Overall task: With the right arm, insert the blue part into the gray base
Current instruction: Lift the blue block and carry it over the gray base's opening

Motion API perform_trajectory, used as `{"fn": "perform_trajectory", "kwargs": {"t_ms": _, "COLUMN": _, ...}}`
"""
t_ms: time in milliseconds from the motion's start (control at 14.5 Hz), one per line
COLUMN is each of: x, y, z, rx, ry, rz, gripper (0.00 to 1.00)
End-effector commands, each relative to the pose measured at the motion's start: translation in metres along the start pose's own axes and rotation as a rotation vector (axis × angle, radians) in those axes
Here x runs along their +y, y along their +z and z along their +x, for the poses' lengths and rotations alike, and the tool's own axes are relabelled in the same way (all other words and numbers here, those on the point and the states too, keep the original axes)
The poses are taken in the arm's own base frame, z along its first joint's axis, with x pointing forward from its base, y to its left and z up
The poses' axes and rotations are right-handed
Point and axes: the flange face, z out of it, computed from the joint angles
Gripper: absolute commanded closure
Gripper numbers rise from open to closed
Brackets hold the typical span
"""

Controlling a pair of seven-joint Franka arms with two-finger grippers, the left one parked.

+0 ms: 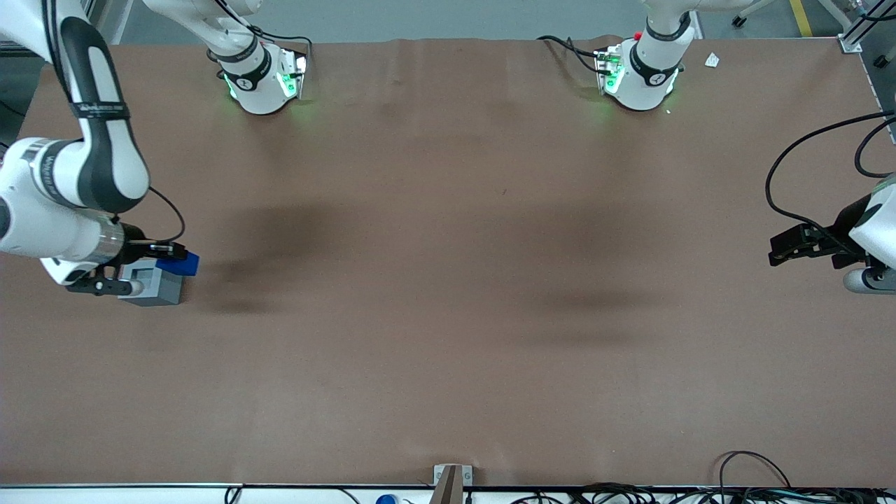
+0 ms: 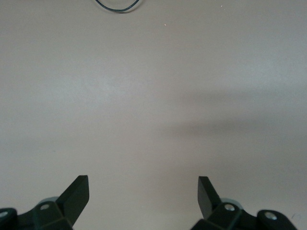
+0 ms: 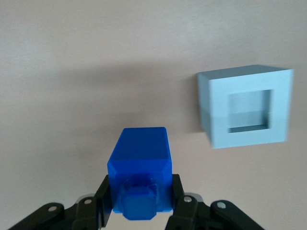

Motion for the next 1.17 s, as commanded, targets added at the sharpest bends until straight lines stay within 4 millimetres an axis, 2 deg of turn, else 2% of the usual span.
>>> {"fn": "perform_trajectory", "kwargs": {"t_ms": 0, "x": 0.023, "y": -0.007, "z": -0.003, "rx": 0.008, "ry": -0.024, "rz": 0.010, "gripper": 0.92}}
{"fn": "perform_trajectory", "kwargs": {"t_ms": 138, "x": 0.040, "y": -0.015, "z": 0.001, "rx": 0.028, "ry": -0.033, "rz": 0.010, "gripper": 0.92}}
{"fn": "perform_trajectory", "kwargs": {"t_ms": 414, "x": 0.065, "y": -0.009, "z": 0.008, "rx": 0.025, "ry": -0.043, "rz": -0.020, "gripper": 0.92}}
{"fn": "perform_trajectory", "kwargs": {"t_ms": 828, "x": 0.072, "y": 0.002, "z": 0.014, "rx": 0.038, "ry": -0.051, "rz": -0.039, "gripper": 0.92}}
{"fn": "perform_trajectory", "kwargs": {"t_ms": 1103, "x": 0.087, "y": 0.013, "z": 0.023, "rx": 0.056, "ry": -0.089, "rz": -0.046, "gripper": 0.91}}
